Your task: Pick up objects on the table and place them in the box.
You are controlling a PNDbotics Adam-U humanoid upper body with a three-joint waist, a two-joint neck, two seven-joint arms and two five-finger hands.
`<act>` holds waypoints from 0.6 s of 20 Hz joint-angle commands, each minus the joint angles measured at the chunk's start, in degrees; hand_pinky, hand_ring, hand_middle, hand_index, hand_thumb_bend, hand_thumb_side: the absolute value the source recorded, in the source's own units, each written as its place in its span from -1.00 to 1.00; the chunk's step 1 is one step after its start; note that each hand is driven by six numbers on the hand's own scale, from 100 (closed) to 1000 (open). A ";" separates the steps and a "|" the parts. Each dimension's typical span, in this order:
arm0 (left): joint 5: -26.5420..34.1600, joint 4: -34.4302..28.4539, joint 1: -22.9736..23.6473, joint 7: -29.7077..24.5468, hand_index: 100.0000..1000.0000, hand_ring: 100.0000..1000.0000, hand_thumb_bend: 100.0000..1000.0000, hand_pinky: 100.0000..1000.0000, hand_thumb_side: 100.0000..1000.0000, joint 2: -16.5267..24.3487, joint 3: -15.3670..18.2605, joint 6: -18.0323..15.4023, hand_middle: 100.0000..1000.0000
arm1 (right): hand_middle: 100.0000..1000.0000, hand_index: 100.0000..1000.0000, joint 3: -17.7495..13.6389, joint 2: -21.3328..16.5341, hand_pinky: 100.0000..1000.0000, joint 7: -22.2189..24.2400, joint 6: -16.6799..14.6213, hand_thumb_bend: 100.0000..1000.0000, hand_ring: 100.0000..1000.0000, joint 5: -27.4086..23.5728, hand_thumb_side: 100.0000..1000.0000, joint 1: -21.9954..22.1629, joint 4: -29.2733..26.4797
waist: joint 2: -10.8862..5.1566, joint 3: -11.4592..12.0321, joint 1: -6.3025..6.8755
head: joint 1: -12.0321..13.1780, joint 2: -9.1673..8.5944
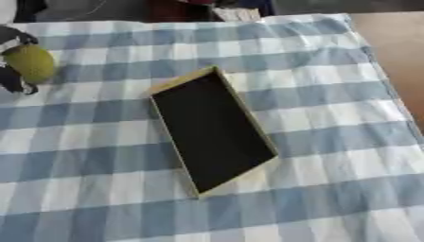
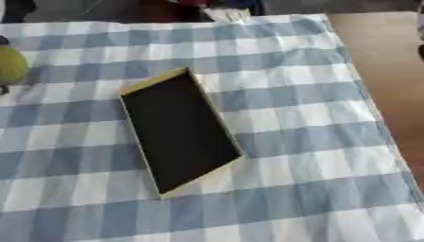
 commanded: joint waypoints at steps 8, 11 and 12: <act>-7.65 -0.09 -1.55 5.73 0.73 0.50 -0.21 0.55 -1.00 1.50 -1.05 3.93 0.53 | 0.33 0.34 -0.12 -0.67 0.58 0.25 0.06 -1.00 0.38 0.17 0.37 -0.72 -0.90 | -0.22 -0.87 0.36 | 0.90 -2.19; -10.32 -0.08 -1.59 7.73 0.61 0.38 -0.35 0.38 -1.00 1.30 -1.16 4.16 0.42 | 0.33 0.34 -0.09 -0.56 0.58 0.28 0.08 -1.00 0.38 0.10 0.37 -0.64 -0.90 | -0.10 -1.03 0.38 | 0.89 -2.34; -11.18 -0.18 -1.62 8.48 0.54 0.29 -0.40 0.29 -1.00 1.18 -0.99 4.14 0.34 | 0.32 0.33 -0.07 -0.50 0.58 0.29 0.11 -1.00 0.38 0.06 0.38 -0.59 -0.90 | -0.06 -1.06 0.38 | 0.90 -2.38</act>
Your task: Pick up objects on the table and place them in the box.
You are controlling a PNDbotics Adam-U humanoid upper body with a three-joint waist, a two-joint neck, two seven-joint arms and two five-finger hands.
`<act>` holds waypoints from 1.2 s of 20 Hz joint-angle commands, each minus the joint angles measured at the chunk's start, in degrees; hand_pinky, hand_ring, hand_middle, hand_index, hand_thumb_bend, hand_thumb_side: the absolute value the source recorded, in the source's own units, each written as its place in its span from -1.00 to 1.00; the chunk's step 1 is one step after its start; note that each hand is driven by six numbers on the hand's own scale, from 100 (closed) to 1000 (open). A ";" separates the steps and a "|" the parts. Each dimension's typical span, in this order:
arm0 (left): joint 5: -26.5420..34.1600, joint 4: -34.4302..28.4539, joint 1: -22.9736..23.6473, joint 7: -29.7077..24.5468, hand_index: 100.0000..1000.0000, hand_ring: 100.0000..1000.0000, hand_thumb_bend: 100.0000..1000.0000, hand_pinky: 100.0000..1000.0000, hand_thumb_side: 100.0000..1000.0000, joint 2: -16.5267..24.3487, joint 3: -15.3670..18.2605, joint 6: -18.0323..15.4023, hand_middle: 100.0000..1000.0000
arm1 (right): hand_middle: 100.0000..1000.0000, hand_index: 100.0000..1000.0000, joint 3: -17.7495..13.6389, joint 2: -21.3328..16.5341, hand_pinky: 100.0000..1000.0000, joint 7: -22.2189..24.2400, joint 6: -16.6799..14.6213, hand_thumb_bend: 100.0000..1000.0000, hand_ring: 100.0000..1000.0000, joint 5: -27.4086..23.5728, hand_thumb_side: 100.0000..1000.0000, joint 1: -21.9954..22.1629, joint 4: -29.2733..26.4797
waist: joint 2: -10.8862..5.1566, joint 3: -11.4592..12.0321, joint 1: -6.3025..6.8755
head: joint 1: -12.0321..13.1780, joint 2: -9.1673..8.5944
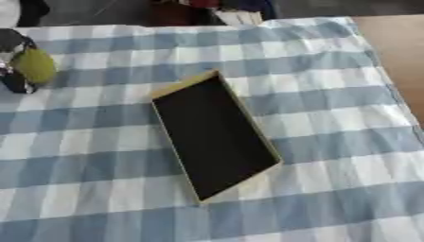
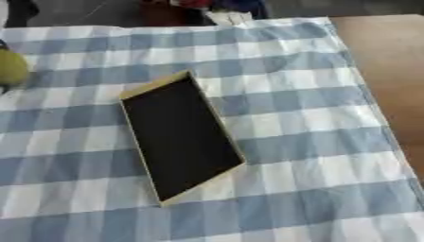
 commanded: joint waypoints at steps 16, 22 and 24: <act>0.07 -5.72 0.90 11.63 0.05 -0.19 -0.70 -0.26 -1.00 2.47 1.43 -4.06 -0.09 | 0.30 0.34 -1.02 -0.52 0.57 -0.33 0.51 -1.00 0.36 -0.48 0.39 0.71 -0.90 | -2.12 0.22 0.04 | -0.56 0.93; 5.76 -14.84 4.04 12.55 -0.01 -0.25 -0.81 -0.35 -1.00 5.41 -0.10 -4.89 -0.12 | 0.30 0.34 -1.23 -0.62 0.58 -0.43 0.34 -1.00 0.36 -0.94 0.38 1.05 -0.90 | -3.50 0.60 0.25 | -1.37 1.80; 7.62 -17.93 5.41 13.18 -0.04 -0.27 -0.89 -0.38 -1.00 5.93 -0.81 -5.83 -0.12 | 0.30 0.34 -1.33 -0.68 0.58 -0.42 0.23 -1.00 0.36 -1.01 0.37 1.21 -0.90 | -4.06 0.64 0.26 | -1.78 2.16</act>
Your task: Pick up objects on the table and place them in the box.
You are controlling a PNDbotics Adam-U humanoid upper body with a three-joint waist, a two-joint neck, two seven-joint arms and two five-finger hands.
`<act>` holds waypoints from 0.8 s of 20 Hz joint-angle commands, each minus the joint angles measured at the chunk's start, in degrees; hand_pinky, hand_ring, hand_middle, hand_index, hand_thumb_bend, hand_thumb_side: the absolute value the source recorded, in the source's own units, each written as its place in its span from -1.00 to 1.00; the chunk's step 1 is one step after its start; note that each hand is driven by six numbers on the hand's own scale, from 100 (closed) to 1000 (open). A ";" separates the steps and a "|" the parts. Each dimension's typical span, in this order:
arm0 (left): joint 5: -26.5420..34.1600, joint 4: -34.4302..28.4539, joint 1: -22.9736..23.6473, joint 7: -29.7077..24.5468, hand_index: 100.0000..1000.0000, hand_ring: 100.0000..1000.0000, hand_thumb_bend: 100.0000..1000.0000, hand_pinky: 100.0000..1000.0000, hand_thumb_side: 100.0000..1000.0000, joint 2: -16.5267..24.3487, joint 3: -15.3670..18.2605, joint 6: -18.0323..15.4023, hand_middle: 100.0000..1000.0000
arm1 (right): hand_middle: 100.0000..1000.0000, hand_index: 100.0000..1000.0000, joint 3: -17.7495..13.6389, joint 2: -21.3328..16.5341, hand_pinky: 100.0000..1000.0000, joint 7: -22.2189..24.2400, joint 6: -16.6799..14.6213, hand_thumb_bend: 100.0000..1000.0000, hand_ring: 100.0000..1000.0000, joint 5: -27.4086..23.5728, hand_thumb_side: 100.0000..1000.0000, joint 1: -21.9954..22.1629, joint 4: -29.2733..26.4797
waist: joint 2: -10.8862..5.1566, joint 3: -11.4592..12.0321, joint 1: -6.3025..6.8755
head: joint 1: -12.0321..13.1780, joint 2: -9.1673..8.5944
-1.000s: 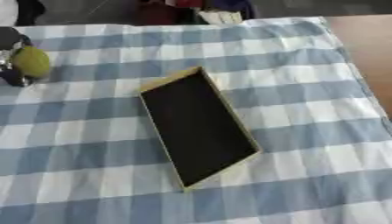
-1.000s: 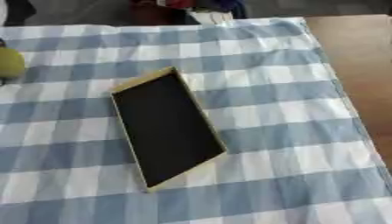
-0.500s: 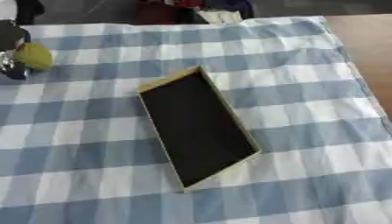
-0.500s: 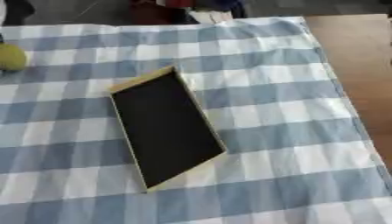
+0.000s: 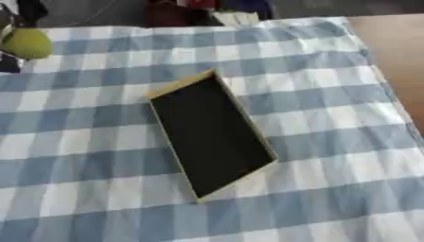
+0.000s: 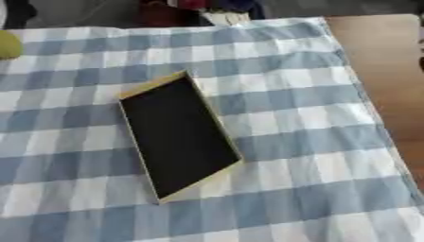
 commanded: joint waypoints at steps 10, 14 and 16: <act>10.67 -18.29 4.23 7.50 -0.08 -0.27 -0.93 -0.38 -1.00 3.18 -8.79 -8.35 -0.12 | 0.30 0.34 -1.05 -1.25 0.58 -0.21 -0.61 -1.00 0.36 -0.85 0.35 -0.15 -0.90 | -3.06 -0.34 -0.13 | -1.70 1.53; 14.43 -24.41 3.79 7.51 -0.07 -0.25 -0.88 -0.36 -1.00 1.58 -14.80 -12.09 -0.10 | 0.30 0.34 -0.87 -1.35 0.58 -0.05 -0.77 -1.00 0.36 -0.96 0.34 -0.65 -0.90 | -2.93 -0.49 -0.16 | -1.96 2.05; 16.18 -27.26 3.29 6.77 -0.08 -0.26 -0.87 -0.35 -1.00 0.34 -17.59 -13.83 -0.11 | 0.30 0.34 -0.78 -1.27 0.58 0.04 -0.77 -1.00 0.36 -1.03 0.35 -0.90 -0.90 | -2.80 -0.40 -0.17 | -2.09 2.16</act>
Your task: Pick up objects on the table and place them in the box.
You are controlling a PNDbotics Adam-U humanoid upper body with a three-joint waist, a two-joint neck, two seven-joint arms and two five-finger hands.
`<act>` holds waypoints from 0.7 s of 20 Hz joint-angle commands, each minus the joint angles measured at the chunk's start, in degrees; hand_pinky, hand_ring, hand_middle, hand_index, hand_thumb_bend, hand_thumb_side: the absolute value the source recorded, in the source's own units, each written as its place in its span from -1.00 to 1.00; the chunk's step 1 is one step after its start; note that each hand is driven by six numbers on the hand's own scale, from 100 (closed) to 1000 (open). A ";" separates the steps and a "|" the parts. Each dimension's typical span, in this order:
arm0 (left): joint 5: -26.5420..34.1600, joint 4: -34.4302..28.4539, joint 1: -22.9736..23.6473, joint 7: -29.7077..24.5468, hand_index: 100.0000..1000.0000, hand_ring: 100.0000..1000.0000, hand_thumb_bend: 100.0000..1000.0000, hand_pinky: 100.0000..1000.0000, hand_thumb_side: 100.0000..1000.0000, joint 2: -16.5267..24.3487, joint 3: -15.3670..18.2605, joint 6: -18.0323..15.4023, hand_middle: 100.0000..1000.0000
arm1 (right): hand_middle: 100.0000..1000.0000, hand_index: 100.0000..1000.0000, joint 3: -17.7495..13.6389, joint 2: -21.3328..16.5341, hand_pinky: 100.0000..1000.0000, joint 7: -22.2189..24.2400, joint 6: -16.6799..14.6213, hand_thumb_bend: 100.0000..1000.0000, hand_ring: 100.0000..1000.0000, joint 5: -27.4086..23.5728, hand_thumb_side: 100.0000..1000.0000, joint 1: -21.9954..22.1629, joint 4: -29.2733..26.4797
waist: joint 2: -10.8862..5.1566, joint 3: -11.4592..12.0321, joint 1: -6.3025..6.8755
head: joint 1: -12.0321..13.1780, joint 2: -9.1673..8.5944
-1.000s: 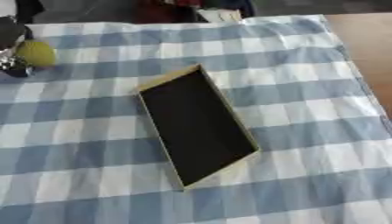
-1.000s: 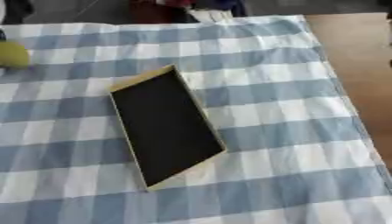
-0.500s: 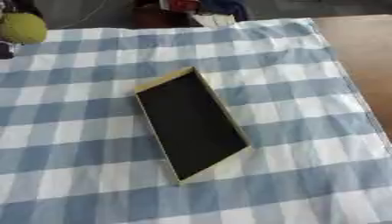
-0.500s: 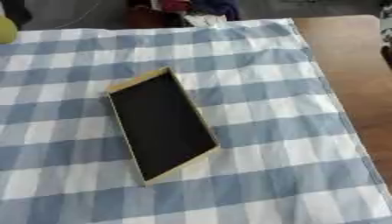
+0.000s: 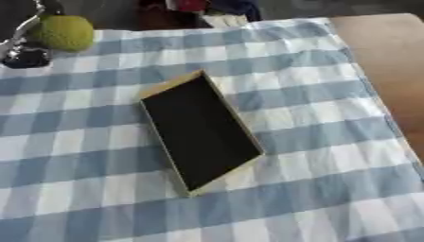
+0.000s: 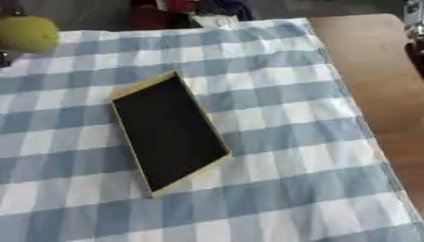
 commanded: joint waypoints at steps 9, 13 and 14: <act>10.08 -16.96 -1.78 -7.93 -0.07 -0.22 -0.86 -0.33 -1.00 -4.36 -9.39 1.21 -0.10 | 0.30 0.34 -0.35 -0.99 0.58 0.21 -0.11 -1.00 0.36 -0.50 0.36 -1.35 -0.90 | -0.74 0.34 0.15 | -0.06 -0.03; 12.13 -20.38 -1.60 -11.52 -0.08 -0.22 -0.89 -0.33 -1.00 -7.29 -10.17 4.75 -0.10 | 0.31 0.34 -0.18 -0.70 0.58 0.39 -0.06 -1.00 0.36 -0.58 0.36 -1.55 -0.90 | -0.50 0.32 0.11 | 0.04 -0.04; 12.31 -20.58 -1.74 -12.41 -0.09 -0.22 -0.90 -0.33 -1.00 -8.39 -10.51 5.42 -0.10 | 0.31 0.34 -0.16 -0.62 0.58 0.43 -0.05 -1.00 0.36 -0.56 0.37 -1.59 -0.90 | -0.43 0.26 0.09 | 0.10 -0.07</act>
